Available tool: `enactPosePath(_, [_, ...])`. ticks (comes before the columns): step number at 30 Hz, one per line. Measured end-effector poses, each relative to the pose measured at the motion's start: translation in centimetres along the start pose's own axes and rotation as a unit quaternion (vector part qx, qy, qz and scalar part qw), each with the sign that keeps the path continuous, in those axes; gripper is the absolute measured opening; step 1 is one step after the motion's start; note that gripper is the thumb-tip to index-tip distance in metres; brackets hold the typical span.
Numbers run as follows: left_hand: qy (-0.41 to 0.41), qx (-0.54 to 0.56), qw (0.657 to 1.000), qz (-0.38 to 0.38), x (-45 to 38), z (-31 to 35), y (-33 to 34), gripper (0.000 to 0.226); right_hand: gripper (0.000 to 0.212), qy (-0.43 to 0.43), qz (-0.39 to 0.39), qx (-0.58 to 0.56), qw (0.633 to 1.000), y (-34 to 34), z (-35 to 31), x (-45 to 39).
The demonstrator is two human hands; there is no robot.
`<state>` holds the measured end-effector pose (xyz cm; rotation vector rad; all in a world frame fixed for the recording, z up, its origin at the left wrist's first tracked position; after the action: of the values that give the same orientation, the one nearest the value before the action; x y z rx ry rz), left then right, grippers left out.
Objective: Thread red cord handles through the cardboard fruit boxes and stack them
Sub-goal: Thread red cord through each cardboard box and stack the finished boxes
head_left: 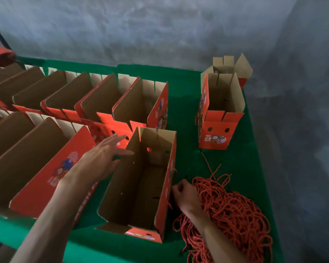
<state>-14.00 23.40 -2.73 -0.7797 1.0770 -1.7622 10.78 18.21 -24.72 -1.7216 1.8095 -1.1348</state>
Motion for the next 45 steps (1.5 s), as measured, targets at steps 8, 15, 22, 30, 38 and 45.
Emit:
enactPosePath(8, [0.092, -0.015, 0.995, 0.018, -1.4, 4.9, -1.7, 0.021, 0.015, 0.024, 0.055, -0.324, 0.944, -6.0, 1.4, 0.4])
enactPosePath(15, [0.065, 0.0, 0.997, 0.041, -2.5, 8.3, -2.1, 0.009, 0.027, 0.099, 0.189, -0.365, 0.906, -12.8, 8.1, -0.2])
enactPosePath(22, [0.092, 0.006, 0.996, 0.018, -2.0, 12.1, -1.6, 0.012, 0.022, 0.1, 0.241, -0.418, 0.87, -15.2, 9.3, 0.9])
enactPosePath(30, [0.107, 0.039, 0.993, 0.02, -0.4, 15.1, -2.4, 0.018, 0.025, 0.041, 0.135, -0.489, 0.861, -13.9, 7.5, 1.9])
enactPosePath(38, [0.046, 0.021, 0.999, 0.003, -1.0, 15.1, 0.9, 0.015, 0.03, -0.038, 0.061, -0.469, 0.88, -12.5, 4.6, 2.3])
enactPosePath(45, [-0.025, 0.01, 0.999, -0.027, -1.5, 13.8, 5.0, 0.022, 0.024, -0.018, -0.042, -0.514, 0.856, -9.0, 4.1, 1.6])
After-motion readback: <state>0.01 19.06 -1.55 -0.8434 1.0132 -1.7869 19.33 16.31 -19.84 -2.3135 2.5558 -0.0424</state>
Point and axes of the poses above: each hand's wrist, its own x-axis away from the middle knuckle, its own y-axis out of the palm, z = x × y, the point moved 10 cm from there along -x, towards the middle knuckle, and after that the axes turned 12 degrees about x, right-handed, at the moved point
